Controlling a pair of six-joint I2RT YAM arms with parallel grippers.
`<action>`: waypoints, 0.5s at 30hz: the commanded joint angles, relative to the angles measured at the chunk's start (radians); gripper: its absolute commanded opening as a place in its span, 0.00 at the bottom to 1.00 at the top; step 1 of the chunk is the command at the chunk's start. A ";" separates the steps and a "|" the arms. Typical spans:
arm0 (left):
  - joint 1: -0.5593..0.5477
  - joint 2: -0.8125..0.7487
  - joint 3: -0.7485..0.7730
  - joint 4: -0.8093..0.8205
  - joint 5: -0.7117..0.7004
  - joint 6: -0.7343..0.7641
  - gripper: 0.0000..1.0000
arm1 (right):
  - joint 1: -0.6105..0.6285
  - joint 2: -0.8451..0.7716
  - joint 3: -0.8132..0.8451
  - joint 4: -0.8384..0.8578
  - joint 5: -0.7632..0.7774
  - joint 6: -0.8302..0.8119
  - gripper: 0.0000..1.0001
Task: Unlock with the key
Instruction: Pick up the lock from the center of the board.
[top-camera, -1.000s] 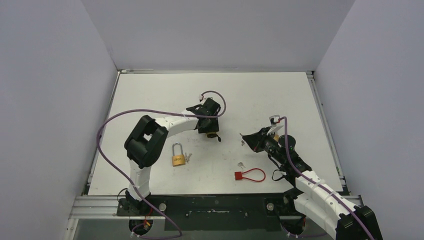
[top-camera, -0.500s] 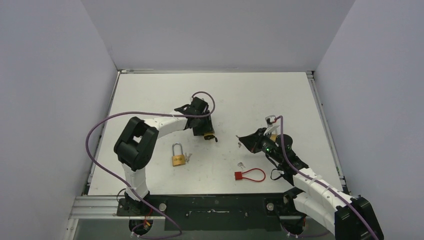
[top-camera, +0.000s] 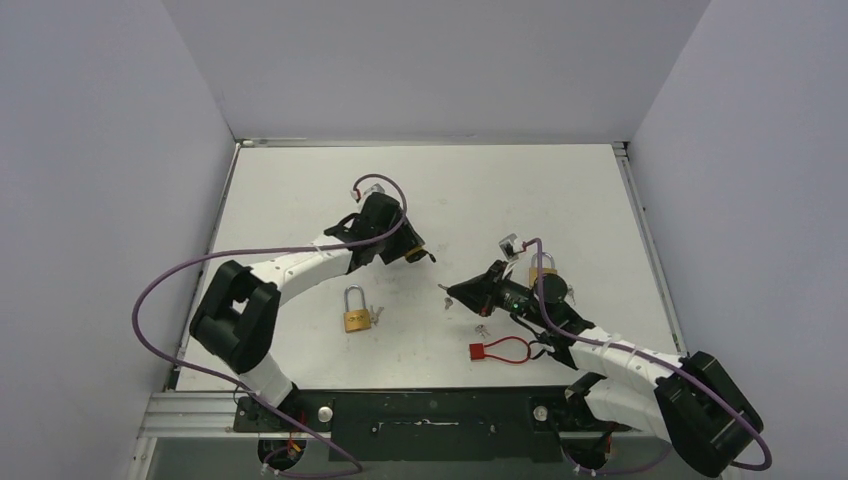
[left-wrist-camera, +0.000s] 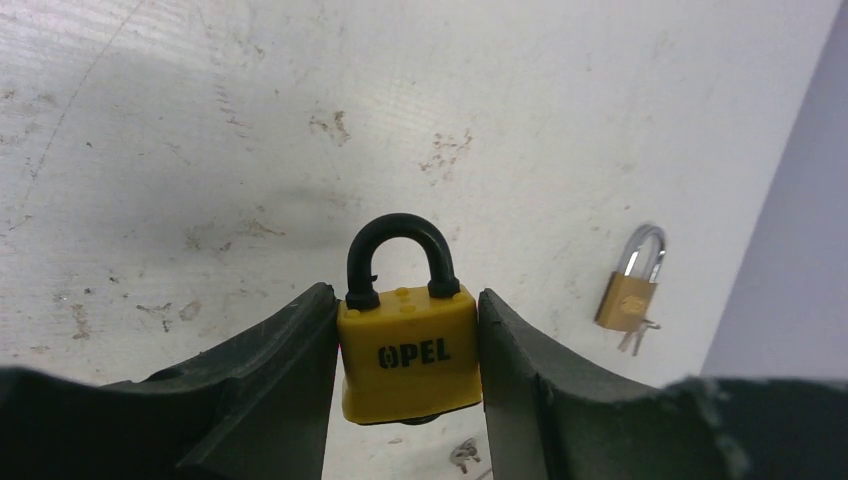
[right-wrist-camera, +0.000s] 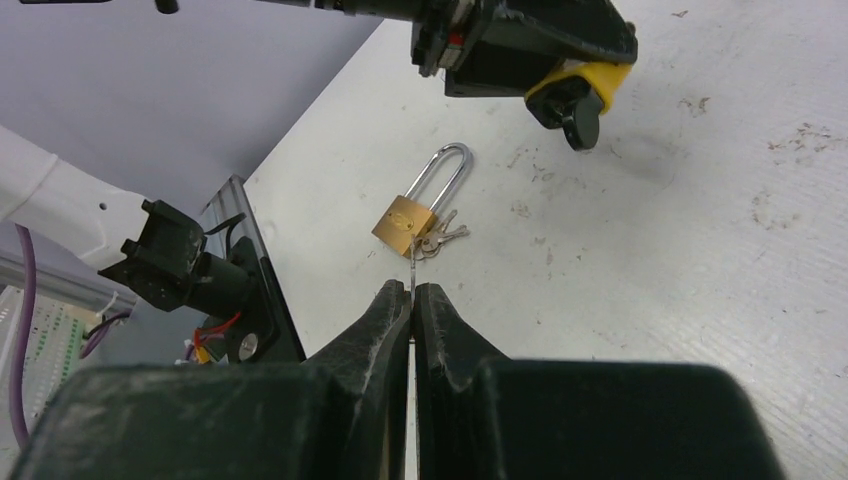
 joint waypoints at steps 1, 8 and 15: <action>0.006 -0.127 -0.027 0.131 -0.042 -0.117 0.00 | 0.031 0.059 0.054 0.180 0.002 0.012 0.00; 0.009 -0.230 -0.102 0.190 -0.016 -0.270 0.00 | 0.128 0.150 0.205 0.057 0.158 0.009 0.00; 0.015 -0.292 -0.130 0.241 0.034 -0.345 0.00 | 0.163 0.190 0.279 -0.020 0.309 0.051 0.00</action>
